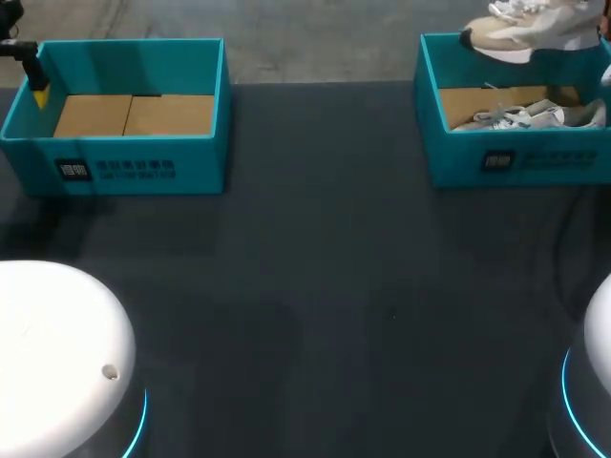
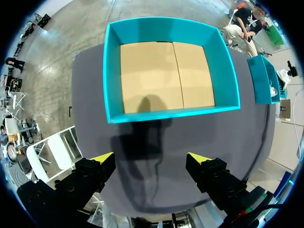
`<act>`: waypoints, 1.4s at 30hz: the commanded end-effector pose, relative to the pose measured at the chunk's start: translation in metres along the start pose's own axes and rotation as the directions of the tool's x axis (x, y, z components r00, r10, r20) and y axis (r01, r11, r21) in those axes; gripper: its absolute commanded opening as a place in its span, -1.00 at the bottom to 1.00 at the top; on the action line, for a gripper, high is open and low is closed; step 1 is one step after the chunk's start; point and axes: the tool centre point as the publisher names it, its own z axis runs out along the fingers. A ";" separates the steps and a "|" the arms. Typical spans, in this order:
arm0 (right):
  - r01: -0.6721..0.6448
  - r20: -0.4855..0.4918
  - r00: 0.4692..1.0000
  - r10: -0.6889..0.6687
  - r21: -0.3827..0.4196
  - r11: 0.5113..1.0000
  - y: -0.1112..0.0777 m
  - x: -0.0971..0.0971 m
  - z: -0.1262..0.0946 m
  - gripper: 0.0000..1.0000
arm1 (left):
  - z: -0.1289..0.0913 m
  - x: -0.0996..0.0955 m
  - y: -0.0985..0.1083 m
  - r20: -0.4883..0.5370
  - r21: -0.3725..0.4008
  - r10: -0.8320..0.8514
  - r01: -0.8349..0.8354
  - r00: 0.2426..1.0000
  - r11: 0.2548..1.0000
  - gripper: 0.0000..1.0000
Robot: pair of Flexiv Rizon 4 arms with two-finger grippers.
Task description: Take the shoe out of the shoebox, open the shoe tongue, remove and reinsert the insole, then place the shoe into the shoebox
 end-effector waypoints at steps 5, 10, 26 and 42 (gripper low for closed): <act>-0.170 -0.020 0.985 0.171 0.051 0.984 0.000 -0.006 -0.001 -1.00 | -0.001 0.000 0.001 0.003 -0.002 -0.001 0.001 1.000 1.000 1.00; -0.197 0.013 0.980 0.197 0.065 0.978 -0.005 -0.004 -0.001 -1.00 | -0.001 0.000 0.001 0.003 -0.002 -0.001 0.001 1.000 1.000 1.00; -0.203 0.027 0.979 0.202 0.070 0.977 -0.006 -0.004 0.000 -1.00 | -0.001 0.000 0.001 0.003 -0.002 -0.001 0.001 1.000 1.000 1.00; -0.359 0.005 0.933 0.360 -0.056 0.932 -0.022 0.002 0.020 -1.00 | -0.001 0.000 0.001 0.003 -0.002 -0.001 0.001 1.000 1.000 1.00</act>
